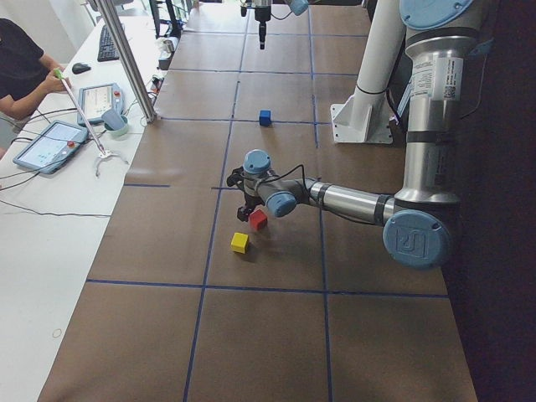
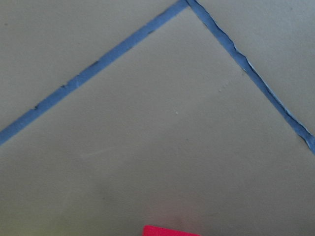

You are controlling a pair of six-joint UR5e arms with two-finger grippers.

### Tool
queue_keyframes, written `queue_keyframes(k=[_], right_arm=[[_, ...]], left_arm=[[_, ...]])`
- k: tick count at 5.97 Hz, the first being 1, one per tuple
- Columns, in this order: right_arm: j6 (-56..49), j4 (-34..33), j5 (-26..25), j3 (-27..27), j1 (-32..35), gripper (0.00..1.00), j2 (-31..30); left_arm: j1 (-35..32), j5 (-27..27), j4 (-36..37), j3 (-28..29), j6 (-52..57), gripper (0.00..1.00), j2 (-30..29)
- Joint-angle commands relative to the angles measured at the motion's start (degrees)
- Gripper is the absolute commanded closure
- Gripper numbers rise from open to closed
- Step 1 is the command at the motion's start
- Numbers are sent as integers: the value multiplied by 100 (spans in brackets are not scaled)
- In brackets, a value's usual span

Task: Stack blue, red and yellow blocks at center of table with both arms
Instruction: 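Lower the left gripper onto the red cube and grasp it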

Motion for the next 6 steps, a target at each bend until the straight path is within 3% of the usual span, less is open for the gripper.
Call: queue_keyframes(k=[1, 2, 3, 4, 5, 6], right_arm=[[-12, 0, 7, -9, -1, 0, -29], [-21, 0, 7, 0, -1, 0, -47], [-21, 0, 7, -9, -1, 0, -47], [-21, 0, 7, -9, -1, 0, -56], [-21, 0, 7, -9, -1, 0, -47], [-21, 0, 7, -9, -1, 0, -56]], left_arm=[[98, 4, -3, 11, -2, 0, 124], [159, -22, 6, 28, -2, 0, 150], [160, -48, 6, 28, -10, 41, 151], [160, 4, 15, 28, -10, 75, 151], [142, -48, 41, -154, -219, 95, 107], [142, -48, 276, -617, -1144, 100, 46]])
